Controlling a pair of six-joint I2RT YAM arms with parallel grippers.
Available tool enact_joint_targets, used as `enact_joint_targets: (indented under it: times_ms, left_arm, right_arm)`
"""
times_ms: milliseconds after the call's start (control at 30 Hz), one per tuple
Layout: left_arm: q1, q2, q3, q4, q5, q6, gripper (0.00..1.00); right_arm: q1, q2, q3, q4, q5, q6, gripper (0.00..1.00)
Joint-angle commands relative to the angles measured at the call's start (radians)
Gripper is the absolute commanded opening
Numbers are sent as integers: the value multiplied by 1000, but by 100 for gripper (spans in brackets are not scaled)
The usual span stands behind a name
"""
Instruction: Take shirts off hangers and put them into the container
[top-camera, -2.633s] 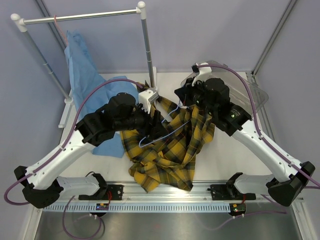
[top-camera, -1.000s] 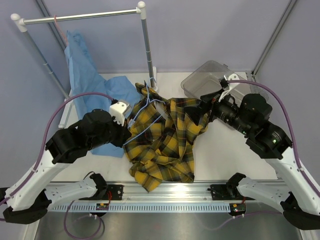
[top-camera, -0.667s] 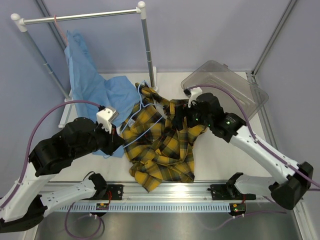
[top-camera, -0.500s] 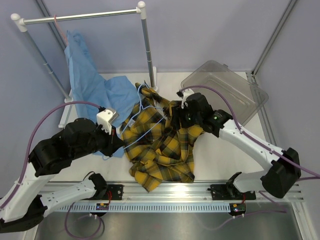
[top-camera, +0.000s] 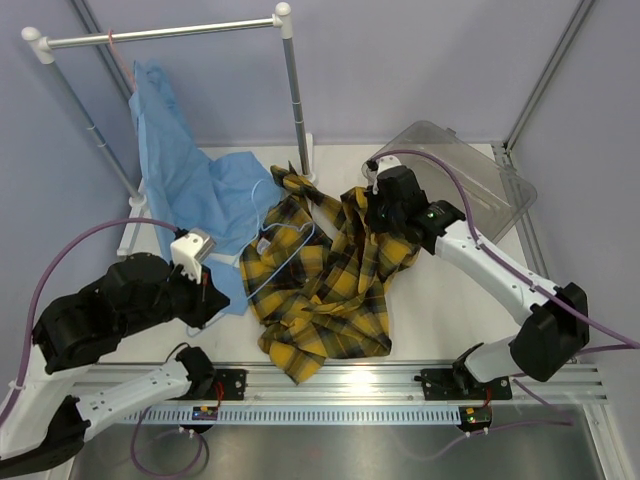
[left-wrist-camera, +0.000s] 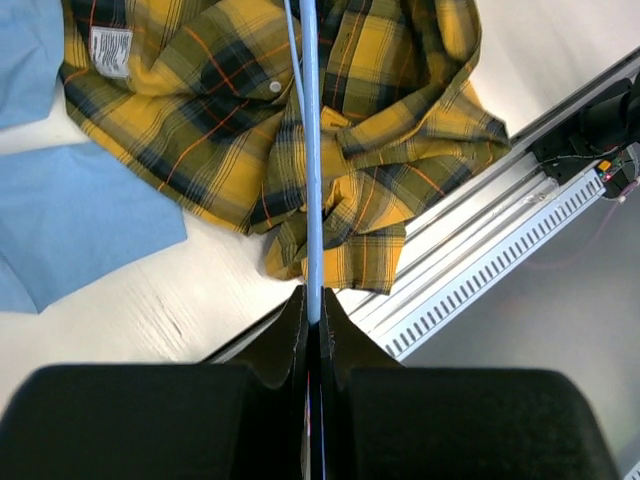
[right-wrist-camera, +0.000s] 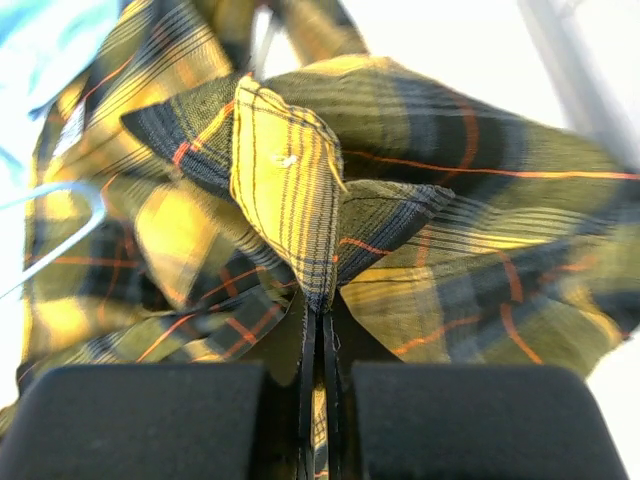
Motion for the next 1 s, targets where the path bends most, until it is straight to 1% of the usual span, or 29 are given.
enact_joint_targets:
  times_ms: [0, 67, 100, 133, 200, 233, 267, 300, 333, 367, 433, 500, 533, 600, 633, 667, 700, 733, 800, 833, 900, 933, 967]
  left_arm:
    - [4, -31, 63, -61, -49, -33, 0]
    - [4, -39, 83, -68, -97, -44, 0]
    - [4, -39, 97, -60, -121, -52, 0]
    - [2, -25, 123, -54, -181, -55, 0]
    - [4, -1, 150, -26, -250, -57, 0]
    - [4, 31, 170, -13, -315, -48, 0]
    - [2, 48, 180, 6, -340, -37, 0]
    - [4, 65, 189, 50, -370, -25, 0]
    - [4, 85, 197, 73, -437, 0, 0]
    - [2, 126, 213, 99, -465, 20, 0]
    - [4, 168, 230, 187, -546, 95, 0]
    - [15, 234, 266, 292, -560, 153, 0]
    - [30, 260, 282, 323, -539, 204, 0]
    - [134, 343, 345, 386, -458, 245, 0]
    - [189, 373, 368, 397, -349, 253, 0]
    - [297, 403, 390, 406, -292, 252, 0]
    - [336, 453, 425, 431, -248, 252, 0]
    - [364, 473, 436, 451, -217, 265, 0]
    - [403, 506, 463, 521, -201, 291, 0]
    - [436, 542, 479, 550, -157, 302, 0]
    - [476, 587, 519, 572, -97, 304, 0]
    - [508, 634, 560, 583, -57, 310, 0]
    - [522, 657, 580, 603, -48, 318, 0]
  right_arm:
    - [-5, -45, 65, -17, 70, -49, 0]
    - [-5, -46, 79, -55, 46, -64, 0]
    - [-5, -48, 81, -63, -18, -60, 0]
    - [-4, -57, 76, -62, -59, -57, 0]
    - [16, -71, 40, -48, -138, -38, 0]
    - [31, -85, 24, -31, -150, -37, 0]
    - [47, -92, 9, -22, -162, -34, 0]
    - [85, -98, -16, -11, -181, -27, 0]
    - [106, -101, -25, 7, -193, -24, 0]
    - [123, -105, -31, 15, -205, -17, 0]
    - [183, -99, -42, 32, -227, -12, 0]
    - [217, -89, -40, 43, -245, -1, 0]
    - [252, -79, -40, 47, -250, 0, 0]
    - [283, -68, -31, 47, -253, 2, 0]
    - [307, -63, -31, 50, -258, 2, 0]
    - [314, -63, -30, 52, -262, 3, 0]
    - [320, -63, -36, 61, -265, 6, 0]
    - [327, -68, -39, 67, -267, 11, 0]
    - [327, -69, -51, 76, -273, 14, 0]
    - [327, -68, -56, 86, -276, 13, 0]
    - [329, -60, -59, 87, -288, 5, 0]
    - [329, -54, -63, 87, -290, 0, 0]
    - [331, -51, -68, 90, -291, -4, 0]
